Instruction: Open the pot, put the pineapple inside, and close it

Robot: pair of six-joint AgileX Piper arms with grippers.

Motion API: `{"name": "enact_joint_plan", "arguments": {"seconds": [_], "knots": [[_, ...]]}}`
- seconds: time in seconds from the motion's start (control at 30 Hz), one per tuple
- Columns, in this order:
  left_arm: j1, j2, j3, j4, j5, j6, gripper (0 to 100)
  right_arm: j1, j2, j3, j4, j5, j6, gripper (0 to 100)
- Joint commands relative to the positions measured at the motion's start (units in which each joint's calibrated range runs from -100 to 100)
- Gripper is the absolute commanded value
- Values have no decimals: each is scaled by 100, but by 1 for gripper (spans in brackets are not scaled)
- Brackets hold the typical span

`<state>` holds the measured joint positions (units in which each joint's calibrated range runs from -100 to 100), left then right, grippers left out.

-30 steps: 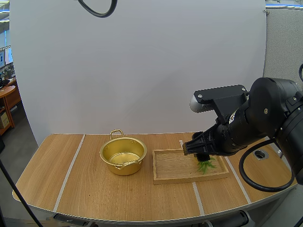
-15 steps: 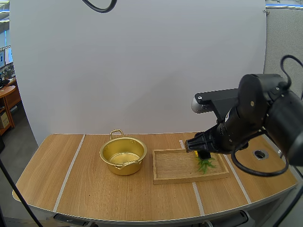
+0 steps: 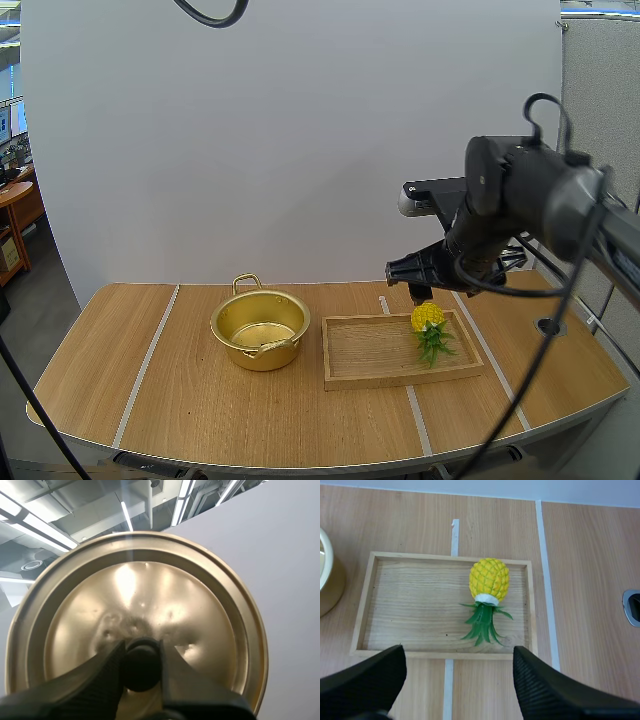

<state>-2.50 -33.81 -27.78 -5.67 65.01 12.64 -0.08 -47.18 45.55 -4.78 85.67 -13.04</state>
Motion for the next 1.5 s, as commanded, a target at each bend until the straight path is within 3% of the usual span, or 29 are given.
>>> {"name": "enact_joint_plan", "arguments": {"seconds": [0.0,0.43,0.77,1.47], "knots": [[-15,-31,-37,63,-220,-62,0,-120,755,-320,266,-601,0,100],[-15,-31,-37,63,-220,-62,0,-200,2322,-1072,330,-963,-87,100],[-15,-31,-37,63,-220,-62,0,-713,3090,-1181,1161,-1360,-1086,100],[-15,-31,-37,63,-220,-62,0,-722,3829,-1181,1150,-2128,-1328,100]]}}
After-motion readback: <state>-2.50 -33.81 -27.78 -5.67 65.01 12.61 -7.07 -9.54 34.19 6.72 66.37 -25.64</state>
